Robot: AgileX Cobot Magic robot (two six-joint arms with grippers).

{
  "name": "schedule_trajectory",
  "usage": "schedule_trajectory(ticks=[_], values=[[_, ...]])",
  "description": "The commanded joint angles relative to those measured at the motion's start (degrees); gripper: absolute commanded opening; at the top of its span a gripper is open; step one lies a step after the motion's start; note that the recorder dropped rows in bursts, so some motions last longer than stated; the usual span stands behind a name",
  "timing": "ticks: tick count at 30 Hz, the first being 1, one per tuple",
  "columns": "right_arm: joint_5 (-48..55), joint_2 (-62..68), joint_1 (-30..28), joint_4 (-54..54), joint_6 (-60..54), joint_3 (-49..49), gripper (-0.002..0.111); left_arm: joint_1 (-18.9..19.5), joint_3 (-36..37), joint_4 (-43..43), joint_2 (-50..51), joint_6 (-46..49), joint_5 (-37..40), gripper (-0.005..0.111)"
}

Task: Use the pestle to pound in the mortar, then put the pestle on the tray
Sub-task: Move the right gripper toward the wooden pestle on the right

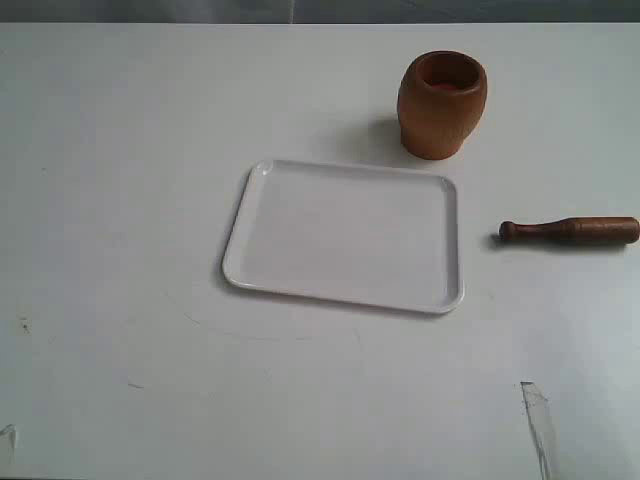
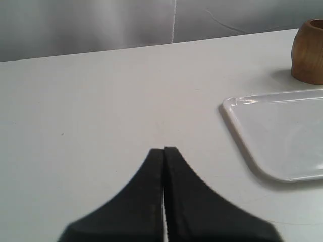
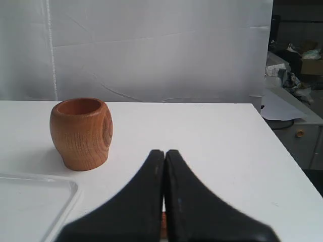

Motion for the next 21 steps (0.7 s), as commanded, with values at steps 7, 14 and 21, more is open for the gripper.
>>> schedule_trajectory(ticks=[7, 14, 21], values=[[-0.1, -0.1, -0.5, 0.1, 0.3, 0.2, 0.0, -0.4, 0.0, -0.4, -0.1, -0.5, -0.2, 0.0], [-2.8, -0.1, -0.5, 0.0, 0.3, 0.2, 0.0, -0.4, 0.0, -0.4, -0.1, -0.5, -0.2, 0.0], [-8.5, -0.1, -0.5, 15.7, 0.3, 0.2, 0.0, -0.4, 0.0, -0.4, -0.1, -0.5, -0.2, 0.0]])
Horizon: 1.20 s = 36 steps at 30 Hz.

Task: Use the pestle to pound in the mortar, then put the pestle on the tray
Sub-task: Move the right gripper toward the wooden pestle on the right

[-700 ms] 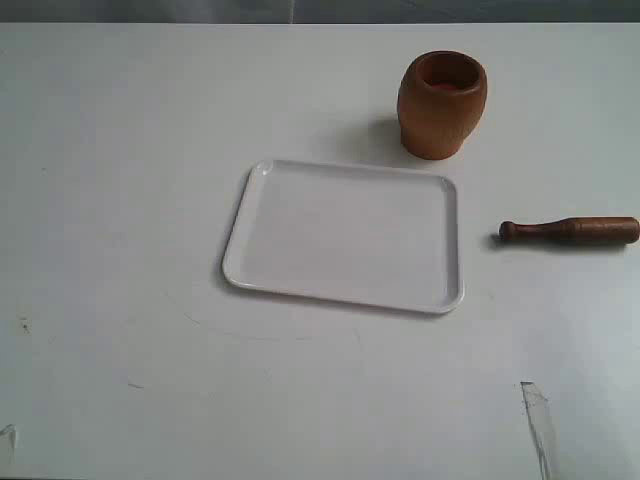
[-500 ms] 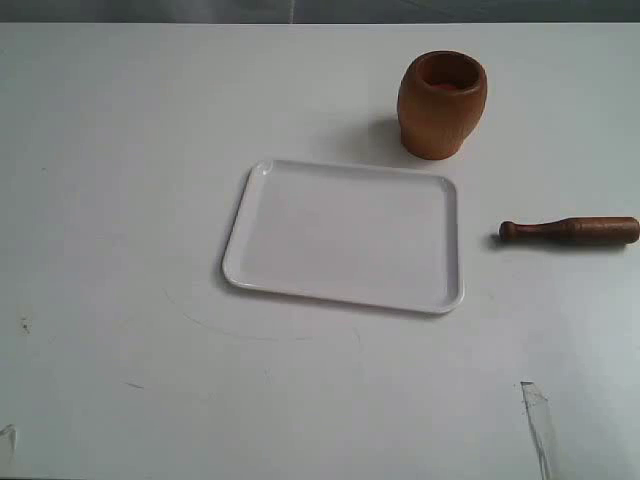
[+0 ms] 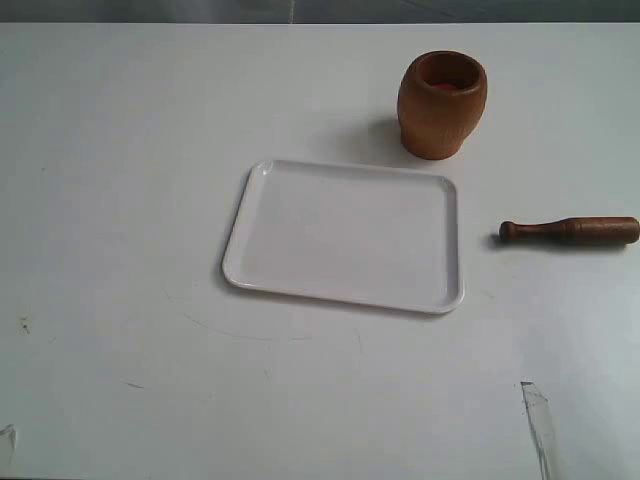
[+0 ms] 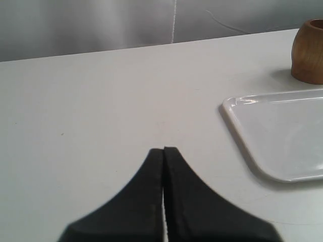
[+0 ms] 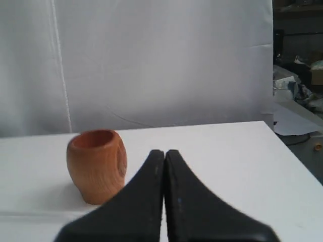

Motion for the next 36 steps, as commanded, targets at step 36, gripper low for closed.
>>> schedule_trajectory(ticks=[36], values=[[57.5, 67.9, -0.4, 13.3, -57.6, -63.6, 0.0, -0.4, 0.0, -0.4, -0.1, -0.5, -0.2, 0.0]])
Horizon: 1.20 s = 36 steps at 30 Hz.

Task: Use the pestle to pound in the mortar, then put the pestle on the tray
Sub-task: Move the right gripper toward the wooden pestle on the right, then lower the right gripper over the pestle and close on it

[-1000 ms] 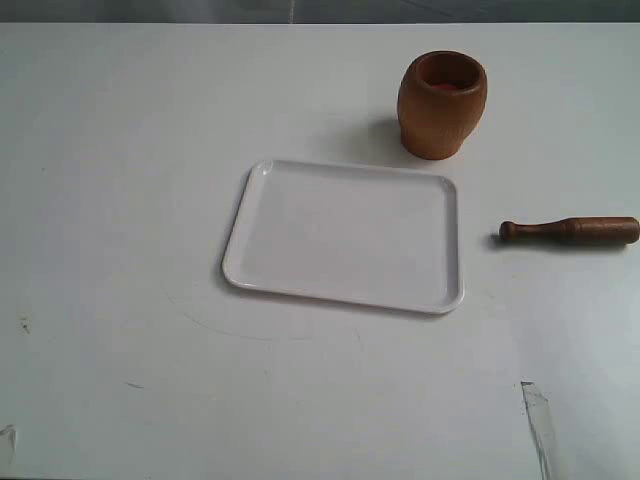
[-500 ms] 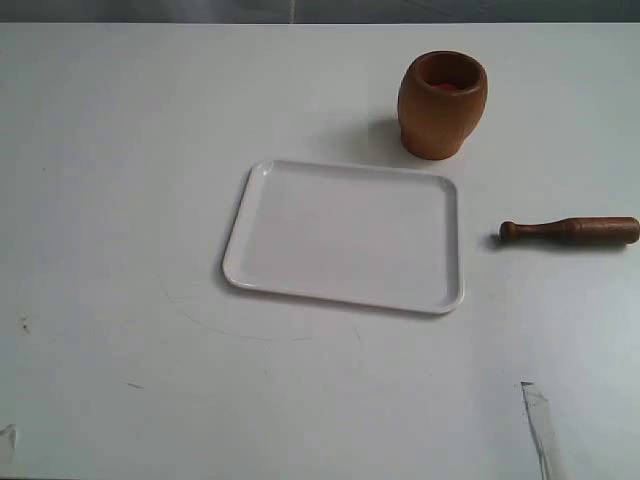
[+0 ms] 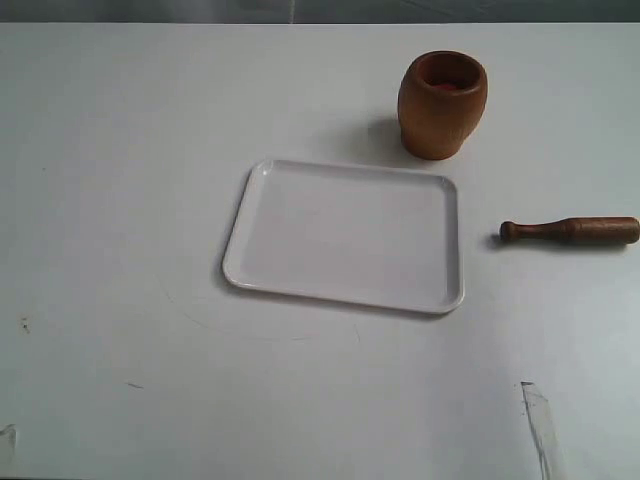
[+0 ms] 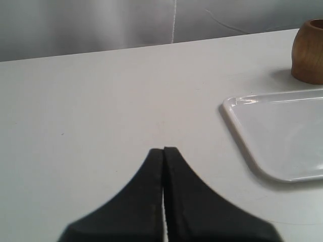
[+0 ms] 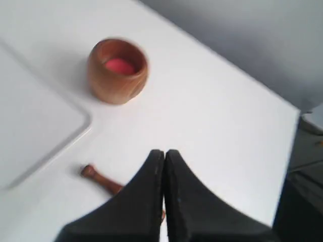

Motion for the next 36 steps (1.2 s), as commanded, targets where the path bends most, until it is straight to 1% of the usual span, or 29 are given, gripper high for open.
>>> schedule_trajectory(ticks=[1, 3, 5, 9, 13, 16, 19, 24, 25, 26, 28, 32, 36], values=[[12.8, 14.2, -0.4, 2.9, -11.6, -4.4, 0.0, -0.4, 0.0, -0.4, -0.1, -0.5, -0.2, 0.0], [15.2, 20.2, -0.4, 2.9, -13.5, -5.0, 0.0, -0.4, 0.0, -0.4, -0.1, -0.5, -0.2, 0.0], [15.1, 25.1, -0.4, 2.9, -16.0, -5.0, 0.0, -0.4, 0.0, -0.4, -0.1, -0.5, -0.2, 0.0], [12.0, 34.1, 0.6, 1.8, -18.5, -5.0, 0.0, -0.4, 0.0, -0.4, -0.1, -0.5, -0.2, 0.0], [7.5, 41.0, 3.7, -4.0, -18.5, -5.2, 0.0, -0.4, 0.0, -0.4, -0.1, -0.5, -0.2, 0.0], [7.1, 44.9, 6.0, -6.7, -18.6, -5.2, 0.001, -0.4, 0.0, -0.4, -0.1, -0.5, -0.2, 0.0], [7.1, 47.7, 8.3, -9.5, -18.6, -5.2, 0.012, -0.4, 0.0, -0.4, -0.1, -0.5, -0.2, 0.0], [4.6, 50.3, 9.6, -11.1, -18.6, -5.2, 0.047, -0.4, 0.0, -0.4, -0.1, -0.5, -0.2, 0.0], [3.8, 50.5, 9.6, -11.1, -18.6, -5.2, 0.053, -0.4, 0.0, -0.4, -0.1, -0.5, -0.2, 0.0], [3.2, 50.8, 9.6, -11.3, -18.6, -5.2, 0.056, -0.4, 0.0, -0.4, -0.1, -0.5, -0.2, 0.0], [1.9, 51.4, 9.6, -13.1, -18.6, -5.2, 0.059, -0.4, 0.0, -0.4, -0.1, -0.5, -0.2, 0.0], [-0.6, 52.7, 9.6, -15.6, -18.4, -5.2, 0.058, -0.4, 0.0, -0.4, -0.1, -0.5, -0.2, 0.0], [-3.8, 54.6, 9.6, -15.6, -18.5, -5.2, 0.058, -0.4, 0.0, -0.4, -0.1, -0.5, -0.2, 0.0]])
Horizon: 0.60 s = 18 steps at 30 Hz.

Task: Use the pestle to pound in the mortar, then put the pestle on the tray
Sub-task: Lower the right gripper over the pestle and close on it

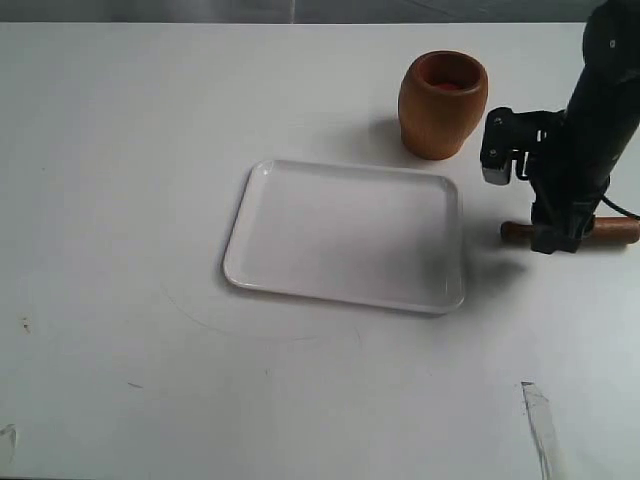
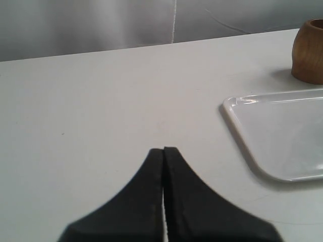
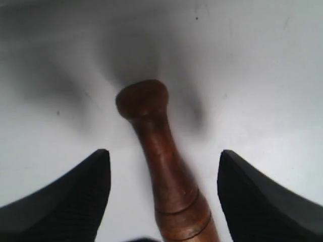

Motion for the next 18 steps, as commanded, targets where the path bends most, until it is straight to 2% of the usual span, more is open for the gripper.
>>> schedule_trajectory(ticks=[1, 10, 13, 16, 18], values=[[-3.7, 1.6, 0.1, -0.7, -0.6, -0.2, 0.058, -0.4, 0.0, -0.4, -0.1, -0.5, -0.2, 0.0], [-4.9, 4.0, 0.1, -0.7, -0.6, -0.2, 0.057, -0.4, 0.0, -0.4, -0.1, -0.5, -0.2, 0.0], [-4.8, 5.5, 0.1, -0.7, -0.6, -0.2, 0.054, -0.4, 0.0, -0.4, -0.1, -0.5, -0.2, 0.0], [-4.3, 6.8, 0.1, -0.7, -0.6, -0.2, 0.041, -0.4, 0.0, -0.4, -0.1, -0.5, -0.2, 0.0], [-3.4, 7.2, 0.1, -0.7, -0.6, -0.2, 0.024, -0.4, 0.0, -0.4, -0.1, -0.5, -0.2, 0.0]])
